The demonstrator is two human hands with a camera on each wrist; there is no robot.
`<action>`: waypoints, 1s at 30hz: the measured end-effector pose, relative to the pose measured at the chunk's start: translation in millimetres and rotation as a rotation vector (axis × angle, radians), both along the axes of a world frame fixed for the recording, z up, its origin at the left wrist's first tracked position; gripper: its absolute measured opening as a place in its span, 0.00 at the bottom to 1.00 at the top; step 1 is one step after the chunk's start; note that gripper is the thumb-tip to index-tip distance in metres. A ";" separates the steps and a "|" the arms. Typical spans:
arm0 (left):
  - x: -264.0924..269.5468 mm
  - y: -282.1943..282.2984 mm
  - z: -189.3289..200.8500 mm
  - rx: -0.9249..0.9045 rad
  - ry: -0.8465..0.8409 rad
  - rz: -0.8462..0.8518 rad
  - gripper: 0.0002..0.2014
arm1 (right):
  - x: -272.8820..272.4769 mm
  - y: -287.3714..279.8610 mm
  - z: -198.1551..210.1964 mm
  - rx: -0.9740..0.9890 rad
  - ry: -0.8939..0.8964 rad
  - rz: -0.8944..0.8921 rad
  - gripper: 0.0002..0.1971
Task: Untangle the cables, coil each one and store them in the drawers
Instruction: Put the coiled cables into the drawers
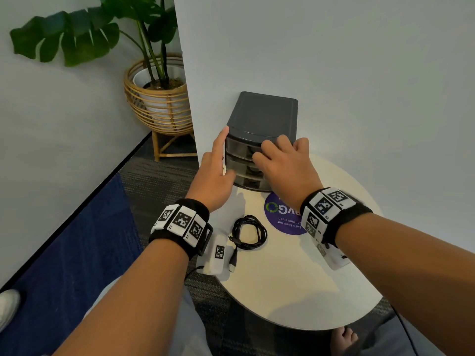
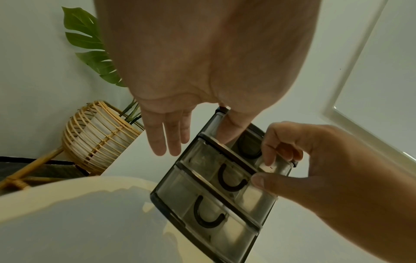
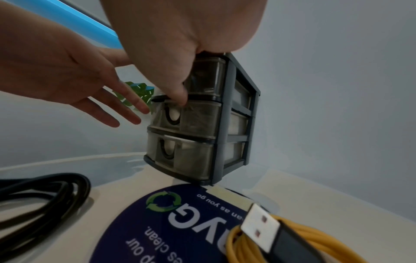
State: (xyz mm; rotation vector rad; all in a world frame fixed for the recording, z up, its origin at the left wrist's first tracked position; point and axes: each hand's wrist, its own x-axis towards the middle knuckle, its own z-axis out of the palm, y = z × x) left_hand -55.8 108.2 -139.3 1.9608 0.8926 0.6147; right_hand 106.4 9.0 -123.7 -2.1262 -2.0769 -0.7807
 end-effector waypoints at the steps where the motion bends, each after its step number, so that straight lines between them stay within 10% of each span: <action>1: -0.1 0.0 -0.2 -0.005 -0.003 0.000 0.44 | 0.9 0.7 0.7 0.024 0.016 0.007 0.25; 11: 1.7 0.3 1.1 -0.032 -0.043 0.006 0.45 | 14.4 -1.1 8.0 0.012 0.173 -0.131 0.47; 21: 4.2 1.9 -2.8 -0.046 -0.018 0.002 0.46 | 19.5 9.1 7.0 -0.074 0.288 -0.181 0.44; 27: 3.2 1.5 -5.4 -0.051 -0.022 -0.021 0.46 | -2.7 -14.3 25.1 0.071 0.440 -0.008 0.23; 30: 3.0 -1.0 -2.0 -0.049 0.000 -0.009 0.47 | -20.7 -28.1 16.2 -0.183 0.612 0.116 0.12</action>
